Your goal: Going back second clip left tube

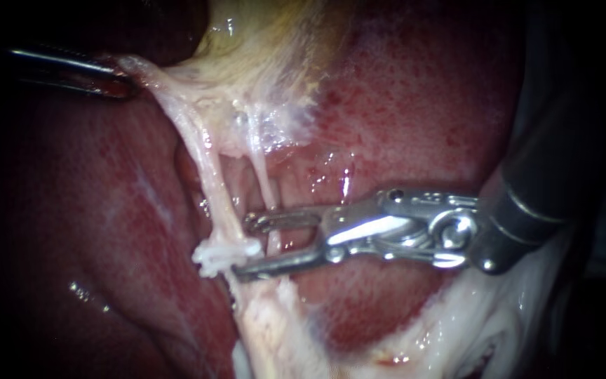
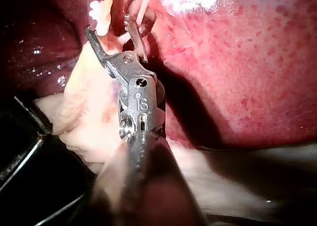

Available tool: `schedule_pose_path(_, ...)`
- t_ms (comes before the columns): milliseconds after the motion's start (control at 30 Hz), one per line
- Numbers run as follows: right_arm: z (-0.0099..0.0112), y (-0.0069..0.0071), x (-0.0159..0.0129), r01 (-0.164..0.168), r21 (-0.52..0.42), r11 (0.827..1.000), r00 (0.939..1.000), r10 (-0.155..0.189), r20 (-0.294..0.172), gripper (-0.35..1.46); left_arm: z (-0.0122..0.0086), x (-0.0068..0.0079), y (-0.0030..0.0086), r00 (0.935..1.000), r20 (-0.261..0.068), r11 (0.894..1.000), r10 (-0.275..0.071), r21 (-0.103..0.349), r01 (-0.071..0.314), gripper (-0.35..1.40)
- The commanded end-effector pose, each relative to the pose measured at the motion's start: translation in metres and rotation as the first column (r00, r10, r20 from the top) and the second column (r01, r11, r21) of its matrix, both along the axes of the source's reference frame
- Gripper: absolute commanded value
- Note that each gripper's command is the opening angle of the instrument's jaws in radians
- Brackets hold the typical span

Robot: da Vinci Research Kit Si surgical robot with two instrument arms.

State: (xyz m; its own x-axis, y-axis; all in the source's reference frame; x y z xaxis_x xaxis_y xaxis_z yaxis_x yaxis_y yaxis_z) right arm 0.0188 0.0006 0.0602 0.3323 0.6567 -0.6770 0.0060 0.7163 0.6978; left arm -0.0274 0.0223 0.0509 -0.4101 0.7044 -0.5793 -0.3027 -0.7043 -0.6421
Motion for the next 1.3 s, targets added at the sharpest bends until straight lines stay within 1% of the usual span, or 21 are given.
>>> schedule_pose_path(33, -0.0002, 0.0001, -0.0006, 0.009, -0.033, 0.999, 0.9999, -0.009, -0.007, 0.5, 0.0, 0.0, 0.0, 1.0, 0.001, 1.0, 0.001, 0.0, -0.001, -0.35)
schedule_pose_path(100, -0.0006, 0.0001, -0.002, 0.02, -0.126, 0.992, 0.9996, -0.022, -0.017, 0.5, 0.0, 0.0001, 0.0, 1.0, 0.001, 1.0, 0.001, 0.0, -0.001, -0.35)
schedule_pose_path(167, -0.0009, 0.0002, -0.0032, 0.025, -0.179, 0.983, 0.9994, -0.029, -0.02, 0.5, 0.0001, 0.0001, 0.0, 1.0, 0.001, 1.0, 0.001, 0.0, -0.001, -0.35)
schedule_pose_path(233, -0.0011, 0.0004, -0.0047, 0.029, -0.236, 0.971, 0.9991, -0.035, -0.021, 0.5, 0.0002, 0.0001, 0.0, 1.0, 0.001, 1.0, 0.001, 0.0, -0.001, -0.35)
schedule_pose_path(367, -0.0015, 0.001, -0.0075, 0.032, -0.295, 0.955, 0.999, -0.04, -0.019, 0.5, 0.0004, 0.0001, 0.0, 1.0, 0.001, 1.0, 0.001, -0.001, -0.001, -0.35)
schedule_pose_path(433, -0.0017, 0.0014, -0.009, 0.035, -0.308, 0.951, 0.999, -0.042, -0.016, 0.5, 0.0005, 0.0001, -0.0001, 1.0, 0.0, 1.0, 0.001, -0.002, -0.001, -0.35)
schedule_pose_path(500, -0.0018, 0.0017, -0.0102, 0.042, -0.326, 0.944, 0.9988, -0.049, -0.011, 0.5, 0.0005, 0.0001, -0.0001, 1.0, 0.0, 1.0, 0.001, -0.002, -0.001, -0.35)
schedule_pose_path(600, -0.0021, 0.0021, -0.0119, 0.063, -0.344, 0.937, 0.9979, -0.065, 0.005, 0.5, 0.0005, 0.0001, -0.0001, 1.0, 0.0, 1.0, 0.001, -0.002, -0.001, -0.35)
schedule_pose_path(633, -0.0022, 0.0022, -0.0124, 0.074, -0.342, 0.937, 0.9972, -0.073, 0.014, 0.5, 0.0005, 0.0001, -0.0002, 1.0, 0.0, 1.0, 0.0, -0.002, 0.0, -0.35)
schedule_pose_path(700, -0.0024, 0.0023, -0.013, 0.082, -0.347, 0.934, 0.9966, -0.08, 0.021, 0.5, 0.0006, 0.0, -0.0002, 1.0, -0.001, 1.0, 0.0, -0.003, 0.0, -0.35)
schedule_pose_path(767, -0.0026, 0.0023, -0.0134, 0.083, -0.346, 0.934, 0.9965, -0.081, 0.02, 0.5, 0.001, -0.0002, -0.0003, 1.0, -0.002, 1.0, -0.001, -0.005, 0.001, -0.35)
schedule_pose_path(867, -0.0027, 0.0023, -0.0137, 0.084, -0.346, 0.934, 0.9964, -0.083, 0.019, 0.5, 0.0024, -0.0011, -0.0012, 1.0, 0.002, 1.0, 0.005, -0.008, -0.005, -0.35)
schedule_pose_path(900, -0.0027, 0.0023, -0.0138, 0.084, -0.346, 0.934, 0.9964, -0.083, 0.019, 0.5, 0.0031, -0.0016, -0.0016, 1.0, 0.006, 1.0, 0.007, -0.01, -0.007, -0.35)
schedule_pose_path(967, -0.0027, 0.0023, -0.0139, 0.084, -0.346, 0.934, 0.9964, -0.083, 0.018, 0.5, 0.0044, -0.0025, -0.0022, 0.9998, 0.003, 1.0, 0.022, -0.014, -0.022, -0.35)
schedule_pose_path(1033, -0.0027, 0.0023, -0.0139, 0.085, -0.346, 0.934, 0.9963, -0.084, 0.018, 0.5, 0.0061, -0.0035, -0.0028, 0.9995, 0.003, 0.999, 0.032, -0.002, -0.032, -0.35)
schedule_pose_path(1133, -0.0027, 0.0022, -0.014, 0.085, -0.346, 0.934, 0.9963, -0.084, 0.018, 0.5, 0.0079, -0.0047, -0.0037, 0.9991, -0.003, 0.999, 0.041, 0.006, -0.041, -0.35)
schedule_pose_path(1200, -0.0028, 0.0022, -0.0141, 0.085, -0.346, 0.934, 0.9963, -0.084, 0.018, 0.5, 0.0085, -0.0051, -0.0039, 0.9988, -0.006, 0.999, 0.048, 0.007, -0.048, -0.35)
schedule_pose_path(1300, -0.0028, 0.0022, -0.0142, 0.086, -0.346, 0.934, 0.9962, -0.085, 0.017, 0.5, 0.0086, -0.0051, -0.0039, 0.9988, -0.006, 0.999, 0.049, 0.006, -0.049, -0.35)
